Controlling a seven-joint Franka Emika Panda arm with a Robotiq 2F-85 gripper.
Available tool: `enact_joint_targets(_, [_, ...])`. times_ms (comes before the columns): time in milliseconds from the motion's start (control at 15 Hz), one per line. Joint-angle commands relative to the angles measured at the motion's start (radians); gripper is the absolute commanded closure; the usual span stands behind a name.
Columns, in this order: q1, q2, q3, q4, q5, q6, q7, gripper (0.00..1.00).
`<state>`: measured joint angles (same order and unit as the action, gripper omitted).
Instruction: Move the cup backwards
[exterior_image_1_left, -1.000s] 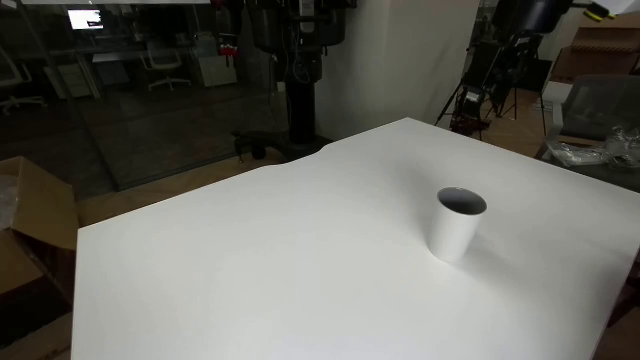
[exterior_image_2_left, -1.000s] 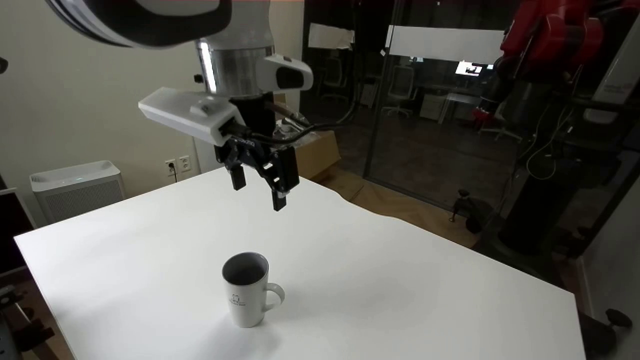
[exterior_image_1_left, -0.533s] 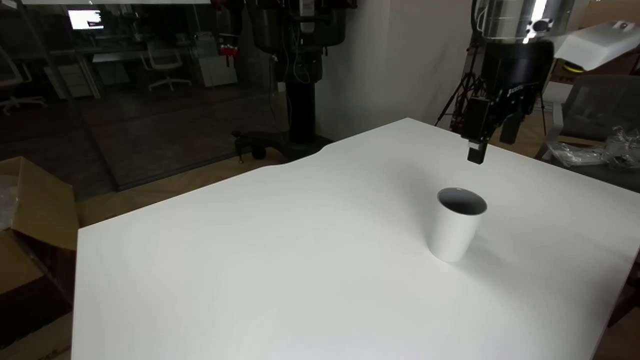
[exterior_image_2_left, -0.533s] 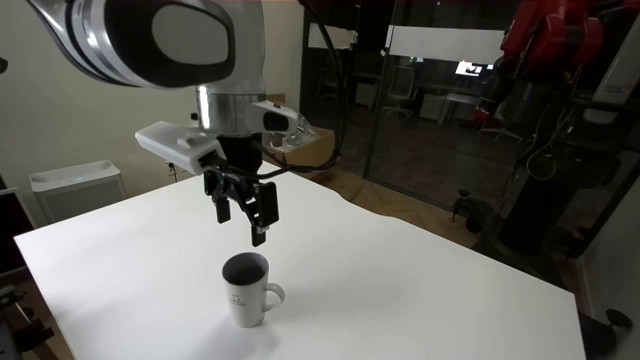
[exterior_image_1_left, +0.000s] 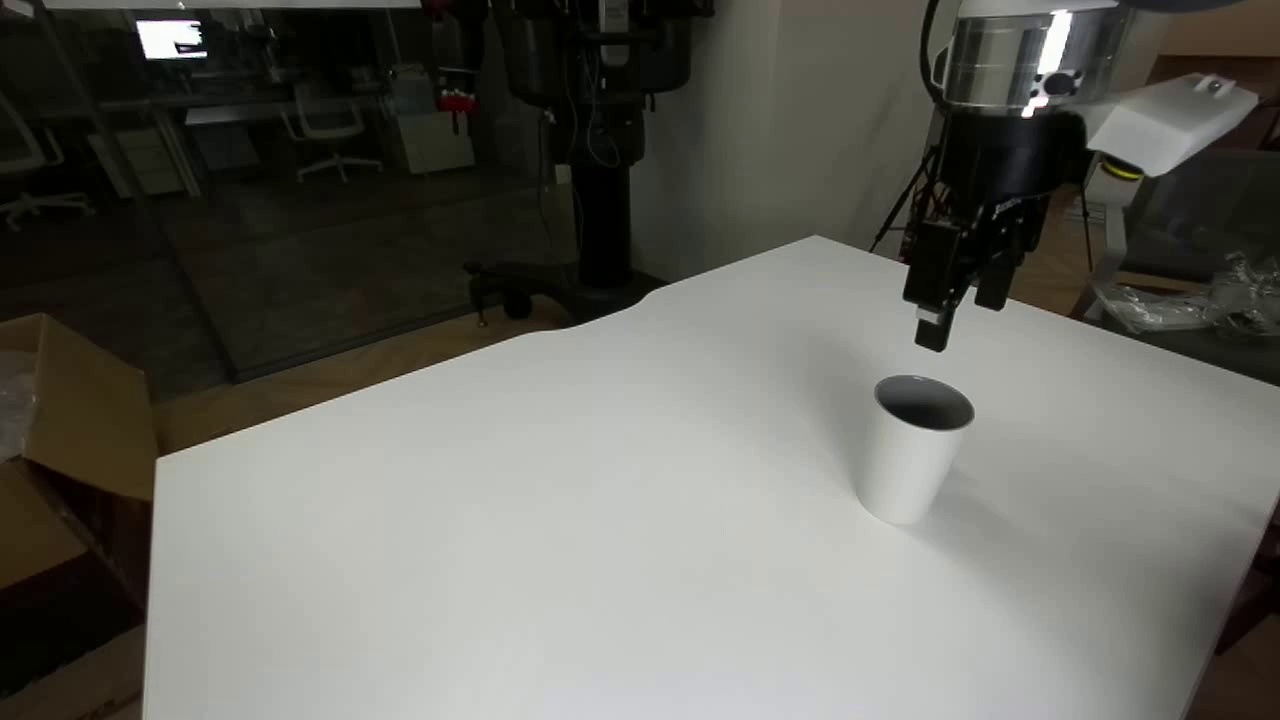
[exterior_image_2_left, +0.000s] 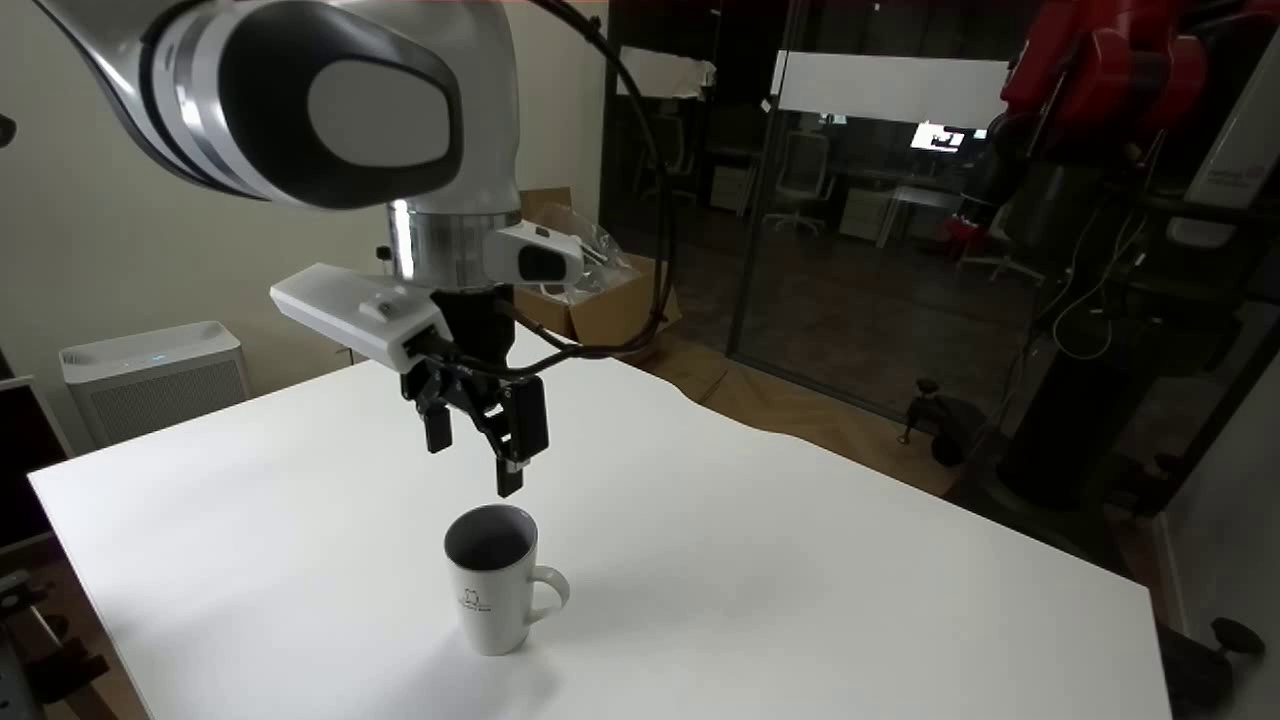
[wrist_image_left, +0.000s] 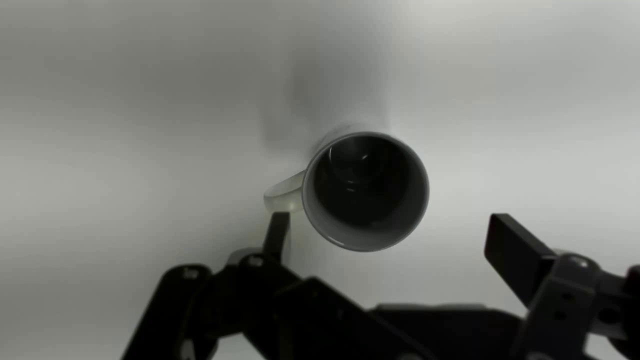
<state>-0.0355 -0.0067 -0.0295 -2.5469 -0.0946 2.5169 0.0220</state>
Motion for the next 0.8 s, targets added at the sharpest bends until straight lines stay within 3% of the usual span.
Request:
enact_joint_targets(0, [0.015,0.089,0.013,0.024,0.017,0.056,-0.026,0.0])
enact_joint_targets(333, [0.016,0.199,0.021,0.055,0.007,0.124,-0.094,0.0])
enact_joint_targets(733, [0.026,0.313,0.037,0.12,-0.021,0.128,-0.179,0.0])
